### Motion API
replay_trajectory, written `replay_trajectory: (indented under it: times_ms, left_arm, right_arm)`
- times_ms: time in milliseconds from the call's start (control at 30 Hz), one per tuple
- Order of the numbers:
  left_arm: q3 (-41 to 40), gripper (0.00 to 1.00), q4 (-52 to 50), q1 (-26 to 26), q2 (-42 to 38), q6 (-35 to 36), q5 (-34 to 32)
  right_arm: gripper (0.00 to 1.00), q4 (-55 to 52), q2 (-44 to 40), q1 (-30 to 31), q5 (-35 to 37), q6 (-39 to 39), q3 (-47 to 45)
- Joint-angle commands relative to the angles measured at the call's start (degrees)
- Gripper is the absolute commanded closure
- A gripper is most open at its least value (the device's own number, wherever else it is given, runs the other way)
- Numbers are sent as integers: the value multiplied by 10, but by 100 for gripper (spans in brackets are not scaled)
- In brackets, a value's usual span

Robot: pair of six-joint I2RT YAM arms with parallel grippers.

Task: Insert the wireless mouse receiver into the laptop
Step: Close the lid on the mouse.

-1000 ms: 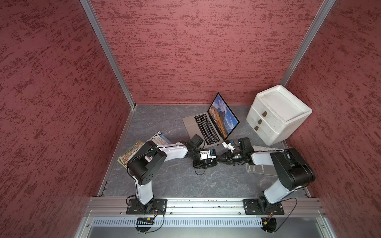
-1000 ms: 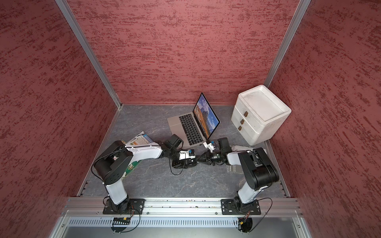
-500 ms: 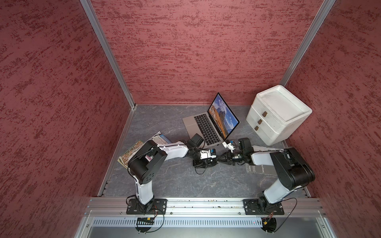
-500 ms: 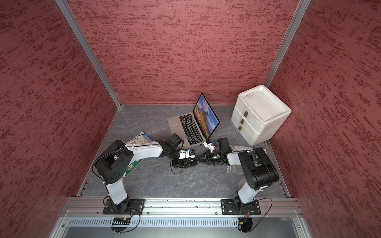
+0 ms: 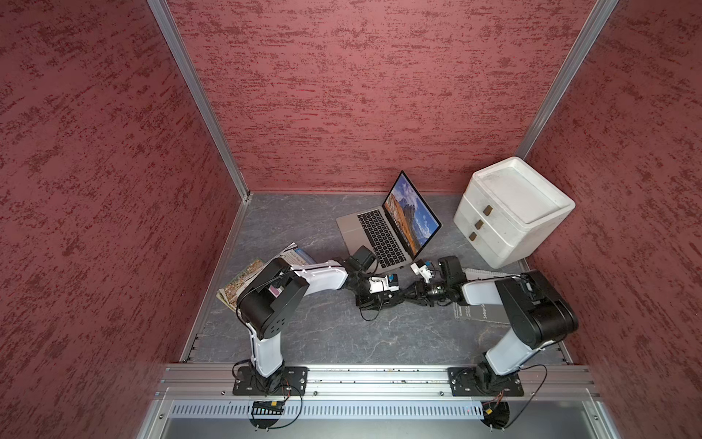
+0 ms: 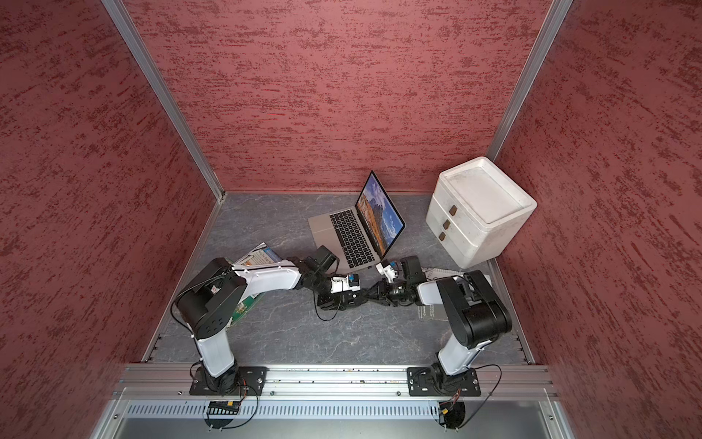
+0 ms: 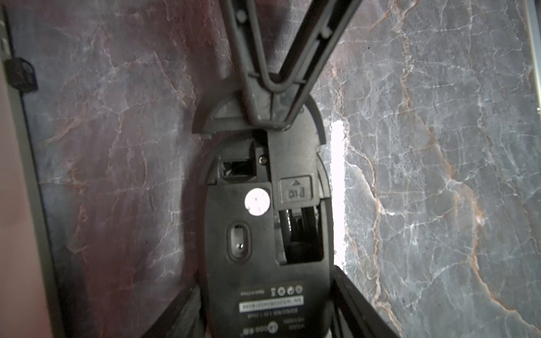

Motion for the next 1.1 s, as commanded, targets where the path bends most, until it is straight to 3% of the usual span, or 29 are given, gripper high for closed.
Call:
replay_trajectory:
  times_ms: [0,1067]
  left_arm:
    - [8,68,-17,-3,16,-3,14]
    - [17,71,-17,-10,20,-27,7]
  right_arm:
    - [81,-4,15,7,64,2,-10]
    - [74,-12,44,67,93,34,19]
